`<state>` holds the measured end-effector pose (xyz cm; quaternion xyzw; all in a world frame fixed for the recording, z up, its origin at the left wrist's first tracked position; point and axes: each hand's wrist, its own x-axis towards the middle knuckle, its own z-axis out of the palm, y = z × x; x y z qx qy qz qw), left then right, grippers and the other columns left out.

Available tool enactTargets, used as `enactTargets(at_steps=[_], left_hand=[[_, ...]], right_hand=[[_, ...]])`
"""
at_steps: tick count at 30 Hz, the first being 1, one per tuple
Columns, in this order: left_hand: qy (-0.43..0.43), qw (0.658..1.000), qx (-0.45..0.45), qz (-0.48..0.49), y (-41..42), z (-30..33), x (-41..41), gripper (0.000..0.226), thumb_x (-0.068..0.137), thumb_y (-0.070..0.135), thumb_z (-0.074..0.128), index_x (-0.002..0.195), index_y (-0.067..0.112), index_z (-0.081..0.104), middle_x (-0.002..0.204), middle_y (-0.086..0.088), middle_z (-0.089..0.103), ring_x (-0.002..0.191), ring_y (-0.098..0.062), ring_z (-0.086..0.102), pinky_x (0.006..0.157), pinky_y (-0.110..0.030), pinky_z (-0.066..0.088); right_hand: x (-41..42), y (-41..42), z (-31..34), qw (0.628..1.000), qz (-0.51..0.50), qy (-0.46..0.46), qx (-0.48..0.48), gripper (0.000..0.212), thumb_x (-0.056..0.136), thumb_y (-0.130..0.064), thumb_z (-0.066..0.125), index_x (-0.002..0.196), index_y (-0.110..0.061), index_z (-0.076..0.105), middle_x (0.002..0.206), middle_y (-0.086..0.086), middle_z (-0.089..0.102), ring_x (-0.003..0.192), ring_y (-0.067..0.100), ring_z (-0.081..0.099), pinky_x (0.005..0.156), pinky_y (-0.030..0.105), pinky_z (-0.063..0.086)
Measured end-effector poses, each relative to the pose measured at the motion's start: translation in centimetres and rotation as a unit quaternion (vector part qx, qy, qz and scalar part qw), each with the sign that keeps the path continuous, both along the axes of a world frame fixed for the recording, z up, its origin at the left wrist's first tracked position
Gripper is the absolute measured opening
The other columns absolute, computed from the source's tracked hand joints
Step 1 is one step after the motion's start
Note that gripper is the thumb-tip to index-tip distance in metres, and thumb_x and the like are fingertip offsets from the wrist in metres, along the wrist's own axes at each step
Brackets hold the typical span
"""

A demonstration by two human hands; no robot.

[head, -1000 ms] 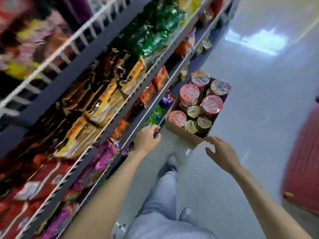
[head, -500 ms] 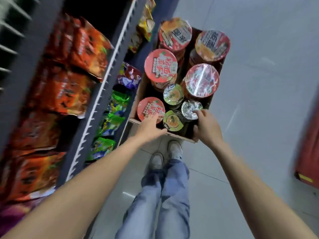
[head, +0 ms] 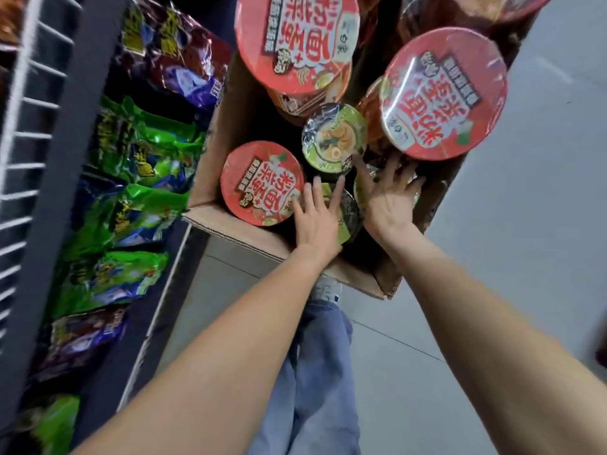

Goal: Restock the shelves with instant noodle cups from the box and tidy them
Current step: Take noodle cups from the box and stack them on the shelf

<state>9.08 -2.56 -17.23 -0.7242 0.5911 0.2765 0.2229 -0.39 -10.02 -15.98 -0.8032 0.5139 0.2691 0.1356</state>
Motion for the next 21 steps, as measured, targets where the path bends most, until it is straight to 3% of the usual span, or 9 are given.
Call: enactTargets(at_steps=[3, 7, 10, 13, 16, 18, 21], left_hand=[[0.034, 0.999, -0.025, -0.003, -0.1, 1.4, 1.0, 0.118, 0.072, 0.049, 0.070, 0.148, 0.022, -0.017, 0.151, -0.023, 0.009, 0.139, -0.038, 0.013, 0.107, -0.049, 0.024], [0.144, 0.985, -0.028, 0.094, -0.4, 5.4, 3.2, 0.121, 0.062, 0.038, 0.080, 0.149, 0.029, -0.003, 0.149, -0.015, 0.007, 0.137, -0.033, 0.009, 0.101, -0.056, 0.035], [0.173, 0.974, -0.034, 0.140, -0.5, 9.7, 5.0, 0.122, 0.058, 0.036, 0.081, 0.148, 0.032, -0.001, 0.148, -0.011, 0.006, 0.135, -0.031, 0.009, 0.099, -0.055, 0.039], [0.175, 0.977, -0.018, 0.119, -0.2, 14.8, 6.7, 0.121, 0.060, 0.043, 0.079, 0.149, 0.033, -0.002, 0.147, -0.013, 0.008, 0.132, -0.035, 0.012, 0.098, -0.049, 0.038], [0.167, 0.983, -0.017, 0.080, 0.3, 20.8, 7.8, 0.121, 0.062, 0.051, 0.077, 0.148, 0.034, -0.005, 0.147, -0.017, 0.007, 0.131, -0.042, 0.017, 0.098, -0.051, 0.038], [0.165, 0.984, -0.034, 0.052, 0.7, 25.8, 8.2, 0.119, 0.063, 0.048, 0.078, 0.149, 0.034, -0.004, 0.146, -0.018, 0.008, 0.131, -0.041, 0.018, 0.099, -0.052, 0.037], [0.151, 0.986, -0.072, 0.008, 2.1, 33.2, 8.2, 0.114, 0.066, 0.043, 0.077, 0.150, 0.033, 0.001, 0.146, -0.021, 0.007, 0.133, -0.037, 0.015, 0.103, -0.052, 0.032]], right_hand=[[-0.6, -0.3, 1.3, 1.000, -0.018, -0.011, 0.005, 0.102, 0.076, -0.025, 0.071, 0.150, -0.035, 0.001, 0.143, 0.028, 0.022, 0.126, 0.051, 0.029, 0.097, 0.063, 0.036], [-0.5, 0.2, 5.9, 0.997, -0.070, -0.033, 0.024, 0.107, 0.064, -0.034, 0.078, 0.149, -0.031, 0.012, 0.141, 0.023, 0.022, 0.122, 0.045, 0.030, 0.097, 0.054, 0.035], [-0.2, 1.5, 11.3, 0.986, -0.146, -0.079, -0.006, 0.106, 0.061, -0.041, 0.076, 0.149, -0.032, 0.018, 0.144, 0.026, 0.021, 0.122, 0.044, 0.031, 0.096, 0.049, 0.033], [-0.4, 2.8, 18.2, 0.952, -0.249, -0.178, -0.025, 0.106, 0.060, -0.043, 0.075, 0.149, -0.035, 0.020, 0.138, 0.025, 0.031, 0.121, 0.041, 0.032, 0.099, 0.048, 0.032], [-1.4, 4.0, 25.8, 0.879, -0.352, -0.323, 0.004, 0.104, 0.062, -0.037, 0.079, 0.146, -0.044, 0.017, 0.136, 0.015, 0.029, 0.127, 0.035, 0.032, 0.105, 0.041, 0.030], [-2.3, 4.5, 31.2, 0.848, -0.366, -0.384, -0.003, 0.104, 0.065, -0.036, 0.081, 0.144, -0.048, 0.015, 0.135, 0.007, 0.029, 0.128, 0.027, 0.035, 0.107, 0.035, 0.031], [-3.0, 5.7, 39.9, 0.838, -0.346, -0.420, -0.037, 0.099, 0.060, -0.045, 0.072, 0.145, -0.039, 0.020, 0.137, 0.004, 0.031, 0.128, 0.019, 0.032, 0.106, 0.031, 0.028]])
